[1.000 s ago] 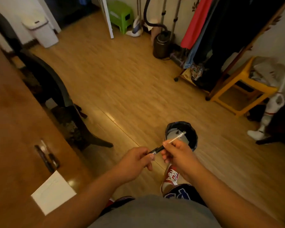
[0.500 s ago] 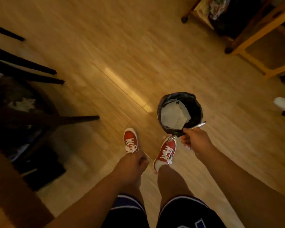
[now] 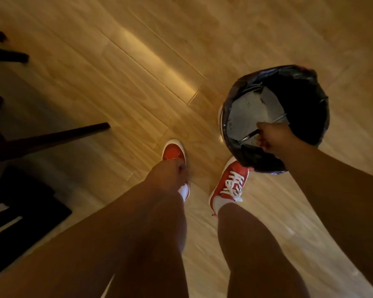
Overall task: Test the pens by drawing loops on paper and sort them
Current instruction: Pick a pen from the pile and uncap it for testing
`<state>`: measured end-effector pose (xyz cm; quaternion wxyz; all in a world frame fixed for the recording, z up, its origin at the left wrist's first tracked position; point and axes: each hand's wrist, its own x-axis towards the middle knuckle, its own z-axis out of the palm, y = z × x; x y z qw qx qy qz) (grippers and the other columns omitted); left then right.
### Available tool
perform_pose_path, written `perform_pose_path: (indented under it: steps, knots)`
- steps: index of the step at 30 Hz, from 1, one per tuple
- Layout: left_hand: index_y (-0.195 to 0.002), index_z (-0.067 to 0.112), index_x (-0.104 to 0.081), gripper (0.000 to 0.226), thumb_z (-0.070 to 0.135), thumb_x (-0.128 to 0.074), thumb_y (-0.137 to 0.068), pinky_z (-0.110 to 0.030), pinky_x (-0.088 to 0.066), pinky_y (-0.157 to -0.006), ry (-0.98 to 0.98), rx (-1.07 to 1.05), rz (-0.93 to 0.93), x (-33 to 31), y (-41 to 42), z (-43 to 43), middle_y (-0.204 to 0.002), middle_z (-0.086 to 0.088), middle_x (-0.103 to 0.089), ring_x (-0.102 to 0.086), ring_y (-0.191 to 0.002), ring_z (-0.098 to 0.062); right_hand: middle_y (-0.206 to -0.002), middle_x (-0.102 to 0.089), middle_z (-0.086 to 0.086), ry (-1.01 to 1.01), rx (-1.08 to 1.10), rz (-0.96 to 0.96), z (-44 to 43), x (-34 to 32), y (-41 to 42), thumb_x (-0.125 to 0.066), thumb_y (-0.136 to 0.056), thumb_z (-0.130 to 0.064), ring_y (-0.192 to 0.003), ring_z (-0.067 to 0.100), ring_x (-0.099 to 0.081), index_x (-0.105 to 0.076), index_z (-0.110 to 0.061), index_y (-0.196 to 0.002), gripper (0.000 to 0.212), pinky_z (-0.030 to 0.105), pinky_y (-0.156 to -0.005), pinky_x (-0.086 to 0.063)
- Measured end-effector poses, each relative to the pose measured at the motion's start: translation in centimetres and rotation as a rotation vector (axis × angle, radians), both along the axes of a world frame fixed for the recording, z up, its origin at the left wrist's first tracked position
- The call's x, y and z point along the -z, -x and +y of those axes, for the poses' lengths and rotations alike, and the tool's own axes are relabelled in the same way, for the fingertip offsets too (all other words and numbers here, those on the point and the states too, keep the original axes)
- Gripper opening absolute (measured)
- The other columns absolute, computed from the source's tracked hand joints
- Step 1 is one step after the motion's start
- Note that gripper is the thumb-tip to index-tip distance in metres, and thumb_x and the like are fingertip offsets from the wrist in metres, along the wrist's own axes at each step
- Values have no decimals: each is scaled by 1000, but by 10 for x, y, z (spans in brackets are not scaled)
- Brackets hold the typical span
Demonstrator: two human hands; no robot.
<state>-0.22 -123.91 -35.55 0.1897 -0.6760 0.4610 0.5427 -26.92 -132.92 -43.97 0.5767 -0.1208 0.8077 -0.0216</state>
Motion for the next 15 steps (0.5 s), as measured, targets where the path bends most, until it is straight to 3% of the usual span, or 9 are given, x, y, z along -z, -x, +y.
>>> perform_pose_path:
  steps: [8, 15]
  knots:
    - [-94, 15, -63, 17, 30, -54, -95, -36, -49, -80, 4, -24, 42, -10, -3, -10, -92, -10, -69, -63, -87, -26, -68, -60, 9, 6, -167, 115, 13, -20, 7, -54, -95, -41, -52, 19, -53, -55, -10, -77, 36, 25, -48, -38]
    - [-80, 23, -56, 15, 31, -58, -93, -33, -48, -75, 95, -109, 67, -105, -8, -4, -87, -6, -68, -63, -84, -23, -65, -63, 10, 102, -413, 29, 37, -142, -18, -57, -95, -33, -46, 18, -55, -58, -10, -75, 31, 26, -46, -41]
